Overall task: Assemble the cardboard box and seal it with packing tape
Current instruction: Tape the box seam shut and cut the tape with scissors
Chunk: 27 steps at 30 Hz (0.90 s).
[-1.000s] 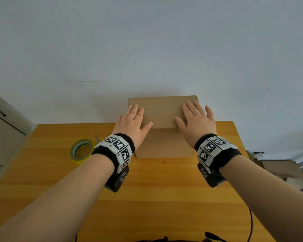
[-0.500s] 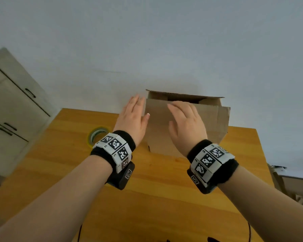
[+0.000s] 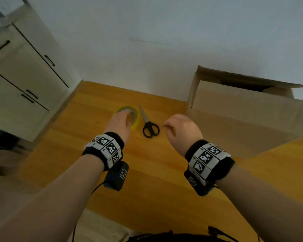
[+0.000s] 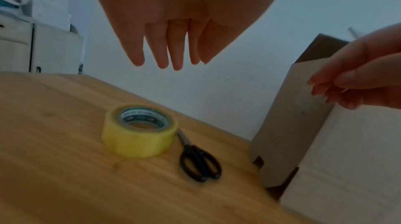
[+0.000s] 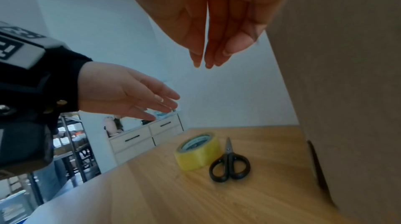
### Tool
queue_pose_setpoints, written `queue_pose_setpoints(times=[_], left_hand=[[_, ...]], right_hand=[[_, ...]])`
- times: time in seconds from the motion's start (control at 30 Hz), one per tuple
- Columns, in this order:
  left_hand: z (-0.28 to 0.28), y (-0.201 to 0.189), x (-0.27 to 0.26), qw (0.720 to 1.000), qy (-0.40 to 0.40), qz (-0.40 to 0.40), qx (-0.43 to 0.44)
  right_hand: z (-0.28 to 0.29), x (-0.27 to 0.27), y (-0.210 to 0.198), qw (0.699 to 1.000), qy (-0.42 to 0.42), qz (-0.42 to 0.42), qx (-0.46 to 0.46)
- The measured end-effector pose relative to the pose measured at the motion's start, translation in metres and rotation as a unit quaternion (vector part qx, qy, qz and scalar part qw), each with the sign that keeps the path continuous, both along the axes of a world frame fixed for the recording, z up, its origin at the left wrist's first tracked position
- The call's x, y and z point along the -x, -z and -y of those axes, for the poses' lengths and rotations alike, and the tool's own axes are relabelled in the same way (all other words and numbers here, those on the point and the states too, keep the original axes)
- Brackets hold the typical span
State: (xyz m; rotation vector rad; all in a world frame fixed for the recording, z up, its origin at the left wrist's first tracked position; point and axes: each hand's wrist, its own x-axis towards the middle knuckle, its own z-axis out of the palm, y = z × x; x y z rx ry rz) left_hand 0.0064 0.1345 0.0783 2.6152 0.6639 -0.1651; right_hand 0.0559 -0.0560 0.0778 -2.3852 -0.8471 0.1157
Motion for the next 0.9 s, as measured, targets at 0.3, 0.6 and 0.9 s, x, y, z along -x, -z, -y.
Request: queue_pose_setpoints(times=[0.3, 0.6, 0.9], left_hand=[[-0.080, 0.060, -0.023, 0.978, 0.139, -0.145, -0.049], [-0.107, 0.082, -0.036, 0.951, 0.240, -0.159, -0.111], [-0.117, 0.061, -0.030, 0.967, 0.226, 0.035, 0.110]], right_hand=[[-0.069, -0.004, 0.033, 0.983, 0.069, -0.128, 0.107], [-0.104, 0.000, 0.043, 0.970, 0.094, -0.166, 0.150], [-0.113, -0.009, 0.041, 0.950, 0.193, -0.235, 0.072]])
